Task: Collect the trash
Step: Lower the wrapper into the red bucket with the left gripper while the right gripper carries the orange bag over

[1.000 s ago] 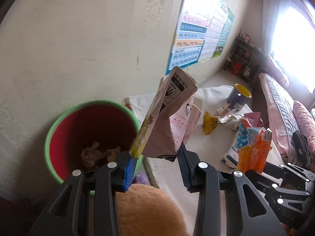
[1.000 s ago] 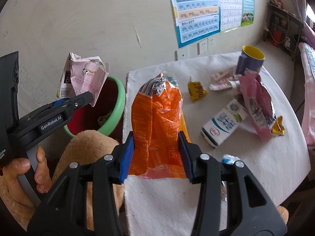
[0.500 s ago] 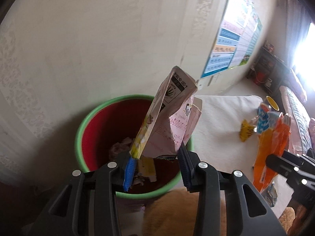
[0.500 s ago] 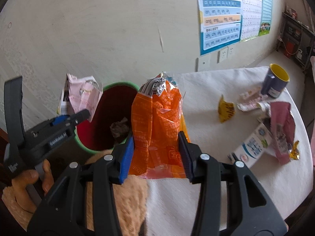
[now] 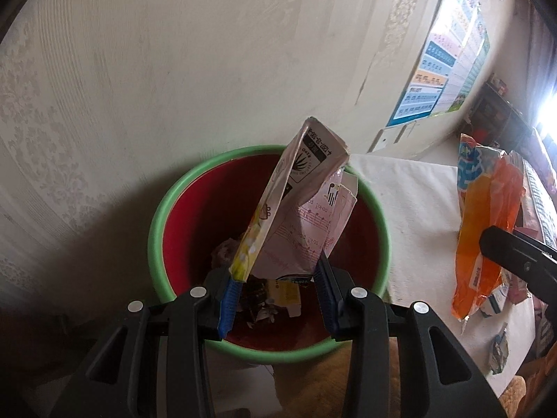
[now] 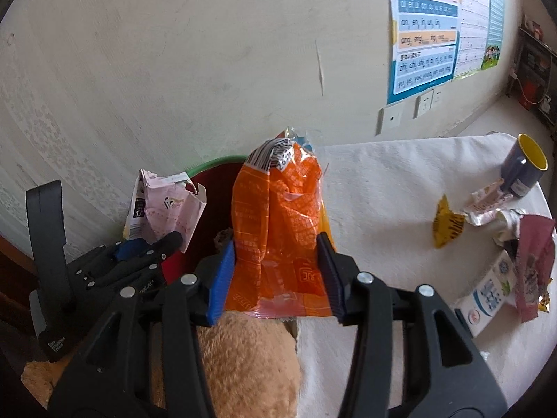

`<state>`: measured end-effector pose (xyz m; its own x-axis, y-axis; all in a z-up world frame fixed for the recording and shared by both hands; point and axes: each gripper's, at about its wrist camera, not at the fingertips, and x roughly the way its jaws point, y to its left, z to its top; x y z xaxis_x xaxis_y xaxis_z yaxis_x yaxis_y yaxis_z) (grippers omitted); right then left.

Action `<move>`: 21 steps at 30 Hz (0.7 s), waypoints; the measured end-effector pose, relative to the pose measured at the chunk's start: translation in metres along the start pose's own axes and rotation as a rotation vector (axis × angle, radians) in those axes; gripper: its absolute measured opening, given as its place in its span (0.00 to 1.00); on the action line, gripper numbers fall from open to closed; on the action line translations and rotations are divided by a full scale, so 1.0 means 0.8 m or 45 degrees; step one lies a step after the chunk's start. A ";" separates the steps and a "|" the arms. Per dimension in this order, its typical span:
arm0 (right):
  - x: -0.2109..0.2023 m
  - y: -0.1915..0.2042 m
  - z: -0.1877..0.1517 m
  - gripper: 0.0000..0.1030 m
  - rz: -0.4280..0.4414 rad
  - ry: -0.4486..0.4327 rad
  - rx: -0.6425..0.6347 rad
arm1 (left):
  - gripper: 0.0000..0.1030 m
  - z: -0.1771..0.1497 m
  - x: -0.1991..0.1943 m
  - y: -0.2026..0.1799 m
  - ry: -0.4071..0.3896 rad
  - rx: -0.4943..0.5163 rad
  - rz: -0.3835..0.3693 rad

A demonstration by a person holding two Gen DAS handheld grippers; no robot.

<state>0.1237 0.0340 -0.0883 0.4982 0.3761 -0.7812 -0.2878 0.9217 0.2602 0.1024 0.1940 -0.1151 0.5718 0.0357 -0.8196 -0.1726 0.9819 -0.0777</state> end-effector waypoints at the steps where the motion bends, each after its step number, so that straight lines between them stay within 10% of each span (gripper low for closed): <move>1: 0.003 0.002 0.000 0.44 0.001 0.007 -0.002 | 0.36 0.001 0.003 0.002 0.003 -0.003 0.003; 21: 0.016 0.018 0.011 0.76 0.069 -0.040 -0.028 | 0.62 0.000 0.025 0.018 0.056 -0.056 0.034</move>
<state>0.1331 0.0526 -0.0898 0.5069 0.4289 -0.7478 -0.3328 0.8976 0.2892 0.1116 0.2092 -0.1324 0.5313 0.0523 -0.8456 -0.2229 0.9715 -0.0800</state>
